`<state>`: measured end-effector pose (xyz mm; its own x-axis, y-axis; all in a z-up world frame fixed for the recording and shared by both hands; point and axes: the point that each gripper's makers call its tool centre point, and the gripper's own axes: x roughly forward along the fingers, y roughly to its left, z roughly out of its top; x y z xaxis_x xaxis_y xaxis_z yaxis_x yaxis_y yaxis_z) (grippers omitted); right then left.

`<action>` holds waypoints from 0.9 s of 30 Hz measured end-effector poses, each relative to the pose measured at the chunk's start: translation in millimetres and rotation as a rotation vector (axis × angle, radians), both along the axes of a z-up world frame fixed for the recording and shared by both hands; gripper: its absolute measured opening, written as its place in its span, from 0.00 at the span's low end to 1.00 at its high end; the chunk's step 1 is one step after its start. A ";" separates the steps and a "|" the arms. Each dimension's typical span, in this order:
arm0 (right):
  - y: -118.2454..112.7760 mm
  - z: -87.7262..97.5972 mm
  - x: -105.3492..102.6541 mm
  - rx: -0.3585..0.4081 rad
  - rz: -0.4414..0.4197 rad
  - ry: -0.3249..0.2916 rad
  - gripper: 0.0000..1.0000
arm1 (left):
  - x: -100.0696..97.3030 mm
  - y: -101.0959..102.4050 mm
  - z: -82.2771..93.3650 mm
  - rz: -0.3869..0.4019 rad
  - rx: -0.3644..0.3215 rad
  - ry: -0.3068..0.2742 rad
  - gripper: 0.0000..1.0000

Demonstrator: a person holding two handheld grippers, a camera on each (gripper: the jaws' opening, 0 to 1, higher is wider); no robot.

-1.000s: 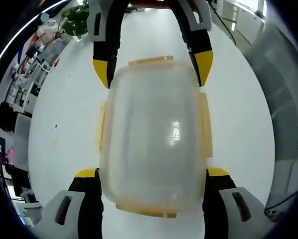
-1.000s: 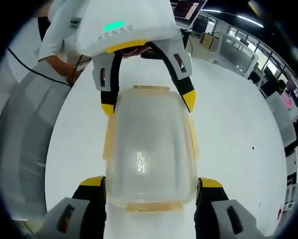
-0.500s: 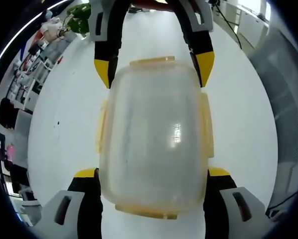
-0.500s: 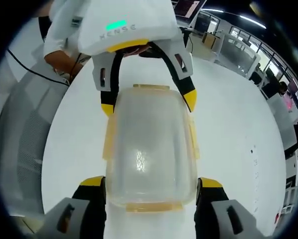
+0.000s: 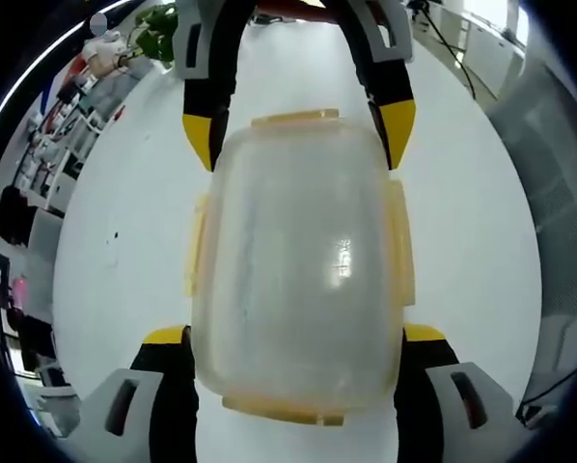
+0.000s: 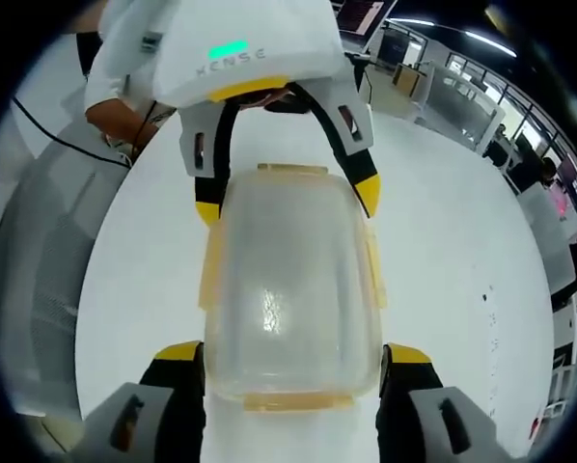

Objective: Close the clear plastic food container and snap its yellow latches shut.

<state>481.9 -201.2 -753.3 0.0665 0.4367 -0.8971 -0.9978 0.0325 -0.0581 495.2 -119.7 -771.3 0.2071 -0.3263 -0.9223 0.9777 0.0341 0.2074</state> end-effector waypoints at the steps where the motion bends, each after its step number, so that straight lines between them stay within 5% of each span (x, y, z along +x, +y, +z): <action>1: 0.0 0.1 0.1 -0.002 0.001 0.000 0.72 | 0.4 0.0 -0.4 0.002 0.000 0.001 0.83; 27: -1.6 5.1 2.9 0.026 -0.013 -0.008 0.80 | -0.2 0.7 -0.2 -0.009 -0.001 -0.032 0.91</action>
